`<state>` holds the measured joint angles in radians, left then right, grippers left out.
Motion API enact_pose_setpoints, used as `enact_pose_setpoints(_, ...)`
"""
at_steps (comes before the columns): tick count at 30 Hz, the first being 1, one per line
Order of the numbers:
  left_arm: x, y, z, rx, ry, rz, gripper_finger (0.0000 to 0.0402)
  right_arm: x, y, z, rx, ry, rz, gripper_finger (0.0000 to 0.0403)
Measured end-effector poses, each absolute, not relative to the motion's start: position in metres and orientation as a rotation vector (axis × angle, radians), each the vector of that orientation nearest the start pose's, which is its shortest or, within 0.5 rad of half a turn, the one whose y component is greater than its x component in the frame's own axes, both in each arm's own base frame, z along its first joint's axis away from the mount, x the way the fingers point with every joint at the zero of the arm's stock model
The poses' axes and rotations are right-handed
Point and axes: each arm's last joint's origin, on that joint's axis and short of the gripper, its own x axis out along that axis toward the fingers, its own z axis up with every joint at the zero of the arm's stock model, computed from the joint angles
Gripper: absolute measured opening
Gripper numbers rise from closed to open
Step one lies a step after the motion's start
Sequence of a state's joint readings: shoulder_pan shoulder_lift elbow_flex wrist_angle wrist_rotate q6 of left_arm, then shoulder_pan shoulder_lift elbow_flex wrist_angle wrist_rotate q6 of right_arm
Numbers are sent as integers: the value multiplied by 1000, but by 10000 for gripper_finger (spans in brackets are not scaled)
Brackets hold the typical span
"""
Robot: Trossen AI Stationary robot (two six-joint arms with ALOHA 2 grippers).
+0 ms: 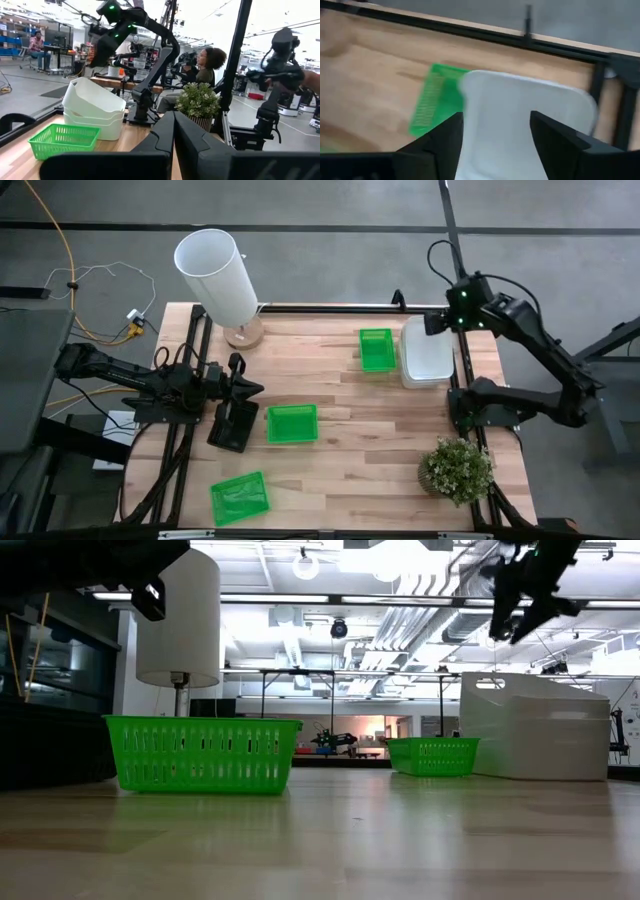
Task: Stack baskets by color
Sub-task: Stack the bottom white bin into the top stacked white bins
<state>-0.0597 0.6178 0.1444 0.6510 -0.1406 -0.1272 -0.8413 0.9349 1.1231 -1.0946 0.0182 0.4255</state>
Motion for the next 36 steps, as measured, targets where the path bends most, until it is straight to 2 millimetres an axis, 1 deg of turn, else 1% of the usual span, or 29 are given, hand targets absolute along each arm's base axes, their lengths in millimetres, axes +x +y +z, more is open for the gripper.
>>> enact_pose_setpoints(2,145,-5,215,-145,-182,69,0,103,-104,347,756,677,-951,217)
enact_pose_setpoints(4,145,-5,215,-145,-182,69,0,106,-93,345,759,723,-933,216)
enact_pose_setpoints(8,145,-5,215,-145,-182,69,0,120,-73,334,746,805,-899,216)
enact_pose_setpoints(11,145,-5,215,-145,-183,69,0,137,-60,315,744,855,-867,216)
enact_pose_setpoints(17,145,-5,216,-145,-187,69,0,168,-39,262,703,1036,-859,216)
enact_pose_setpoints(19,145,-5,216,-145,-187,69,0,176,-33,248,676,1073,-870,216)
enact_pose_setpoints(22,145,-5,216,-138,-186,70,0,186,-29,239,626,1095,-886,216)
enact_pose_setpoints(25,145,-5,216,-137,-186,70,0,193,-28,239,575,1076,-935,215)
enact_pose_setpoints(28,145,-5,216,-137,-187,70,0,195,-28,237,577,1067,-968,212)
enact_pose_setpoints(31,145,-5,216,-137,-186,70,0,196,-28,233,595,1089,-1003,201)
enact_pose_setpoints(36,145,-5,216,-145,-186,69,0,203,-29,225,559,1104,-1037,178)
